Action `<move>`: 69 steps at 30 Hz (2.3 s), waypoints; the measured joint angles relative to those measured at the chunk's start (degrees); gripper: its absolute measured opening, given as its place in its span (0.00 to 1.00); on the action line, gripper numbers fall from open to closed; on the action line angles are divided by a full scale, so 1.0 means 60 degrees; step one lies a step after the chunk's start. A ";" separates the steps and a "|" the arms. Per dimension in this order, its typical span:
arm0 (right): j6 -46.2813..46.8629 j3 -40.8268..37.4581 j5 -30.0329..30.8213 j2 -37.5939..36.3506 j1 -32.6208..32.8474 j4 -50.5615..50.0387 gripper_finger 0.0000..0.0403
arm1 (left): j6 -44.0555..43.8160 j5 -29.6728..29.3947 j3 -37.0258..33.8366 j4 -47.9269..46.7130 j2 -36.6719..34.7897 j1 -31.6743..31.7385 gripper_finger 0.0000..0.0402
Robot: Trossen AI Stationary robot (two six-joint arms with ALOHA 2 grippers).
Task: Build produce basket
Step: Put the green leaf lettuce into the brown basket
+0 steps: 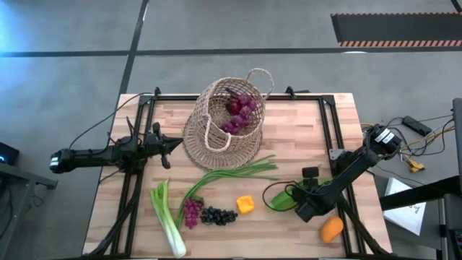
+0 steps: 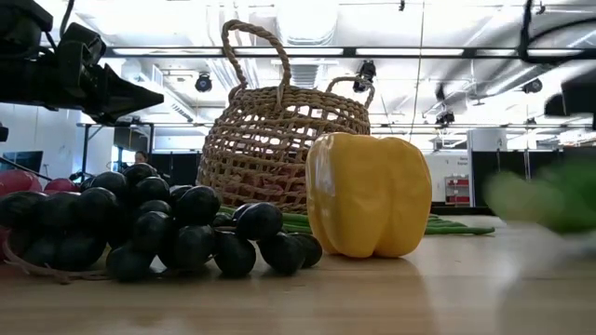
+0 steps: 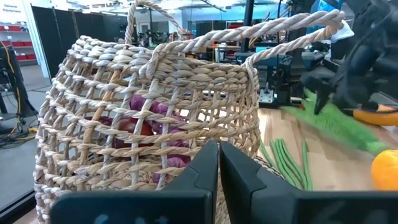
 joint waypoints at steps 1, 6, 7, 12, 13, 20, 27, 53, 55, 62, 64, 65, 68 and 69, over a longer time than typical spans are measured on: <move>-0.0052 0.0392 0.0183 0.0000 -0.0122 -0.0424 0.14 | 0.0000 0.0000 0.0000 0.0007 -0.0003 0.0000 0.00; -0.0107 0.2870 0.2549 0.0000 -0.0554 -0.3086 0.06 | 0.0000 -0.0002 0.0000 0.0004 0.0005 0.0003 0.00; -0.0259 0.3398 0.3134 0.0006 -0.0618 -0.3521 0.06 | 0.0000 0.0000 0.0000 0.0002 0.0011 0.0000 0.00; -0.2782 0.5588 0.7316 0.0117 -0.1294 -0.4040 0.07 | 0.0000 0.0000 0.0000 0.0000 0.0004 0.0000 0.00; -0.3429 0.5950 0.8205 0.0117 -0.1539 -0.3888 0.07 | 0.0000 -0.0001 0.0000 -0.0001 0.0001 0.0000 0.00; -0.8487 0.8052 1.2004 0.0186 -0.3994 -0.2765 0.07 | 0.0000 -0.0003 0.0000 -0.0007 0.0001 0.0000 0.00; -1.4986 0.8489 1.1554 0.0543 -0.6688 0.0607 0.07 | 0.0000 0.0000 0.0000 0.0007 0.0004 0.0004 0.00; -1.7025 0.8239 0.8476 0.3674 -0.8335 0.0988 0.24 | 0.0000 0.0000 0.0000 -0.0004 0.0004 0.0000 0.00; -1.6855 0.8272 0.8445 0.3437 -0.8306 0.1021 0.32 | 0.0000 0.0000 0.0000 0.0009 -0.0007 0.0004 0.00; -1.5940 0.8319 0.8472 0.2451 -0.8123 0.1073 0.51 | 0.0000 0.0000 0.0000 -0.0007 -0.0009 0.0003 0.00; -1.5543 0.8319 0.8468 0.2168 -0.8028 0.1076 0.53 | 0.0000 0.0000 0.0000 0.0010 0.0003 0.0000 0.00; -1.5307 0.8319 0.8468 0.2042 -0.7975 0.1084 0.53 | 0.0000 0.0000 0.0000 -0.0009 0.0004 0.0001 0.00; -1.4473 0.8319 0.8163 0.1741 -0.7834 0.1066 0.53 | 0.0000 0.0000 0.0000 0.0003 0.0004 0.0000 0.00; -1.4267 0.8320 0.7943 0.1656 -0.7793 0.1043 0.53 | 0.0000 0.0000 0.0000 -0.0004 0.0004 0.0000 0.00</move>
